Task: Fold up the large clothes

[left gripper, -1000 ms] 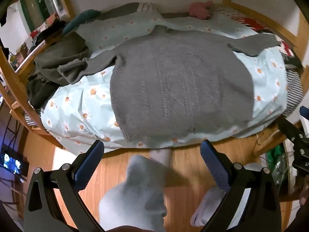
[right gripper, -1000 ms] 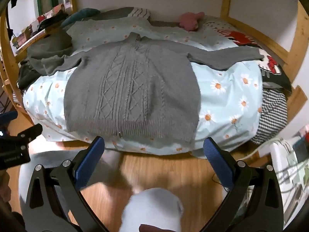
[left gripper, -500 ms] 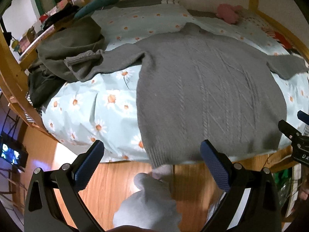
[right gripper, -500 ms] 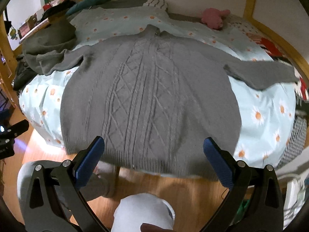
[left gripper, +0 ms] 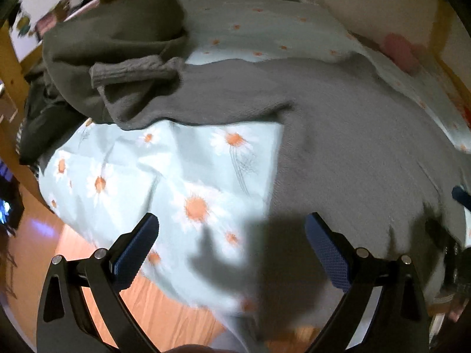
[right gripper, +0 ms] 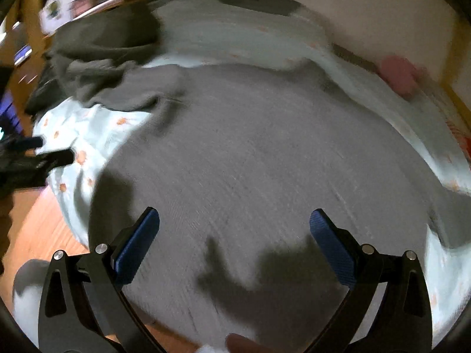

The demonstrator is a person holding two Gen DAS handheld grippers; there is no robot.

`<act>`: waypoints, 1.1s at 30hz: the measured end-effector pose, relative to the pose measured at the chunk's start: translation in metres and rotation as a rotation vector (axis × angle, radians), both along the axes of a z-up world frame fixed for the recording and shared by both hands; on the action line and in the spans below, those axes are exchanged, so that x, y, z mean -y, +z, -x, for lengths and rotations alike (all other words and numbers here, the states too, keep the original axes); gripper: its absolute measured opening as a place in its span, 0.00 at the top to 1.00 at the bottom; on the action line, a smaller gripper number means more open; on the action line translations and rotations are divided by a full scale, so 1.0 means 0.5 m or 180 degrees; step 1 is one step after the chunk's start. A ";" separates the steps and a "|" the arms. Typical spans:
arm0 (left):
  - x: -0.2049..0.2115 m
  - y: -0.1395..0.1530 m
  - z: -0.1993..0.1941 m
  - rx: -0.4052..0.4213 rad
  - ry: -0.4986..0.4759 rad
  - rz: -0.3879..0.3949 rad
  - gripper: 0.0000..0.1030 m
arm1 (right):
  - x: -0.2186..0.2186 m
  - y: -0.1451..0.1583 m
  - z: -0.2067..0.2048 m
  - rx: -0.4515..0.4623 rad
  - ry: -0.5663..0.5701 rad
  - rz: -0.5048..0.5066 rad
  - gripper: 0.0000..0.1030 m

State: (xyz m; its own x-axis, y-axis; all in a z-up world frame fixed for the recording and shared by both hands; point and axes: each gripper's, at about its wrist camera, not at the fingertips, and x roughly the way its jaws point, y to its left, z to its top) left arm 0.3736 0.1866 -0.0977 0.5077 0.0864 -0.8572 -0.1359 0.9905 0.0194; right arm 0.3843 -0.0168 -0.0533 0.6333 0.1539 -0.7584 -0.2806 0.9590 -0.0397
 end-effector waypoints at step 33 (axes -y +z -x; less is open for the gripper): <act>-0.375 -0.120 -0.141 0.0543 0.0539 0.2489 0.06 | -0.344 0.005 -0.252 0.0624 0.1336 -0.0001 0.88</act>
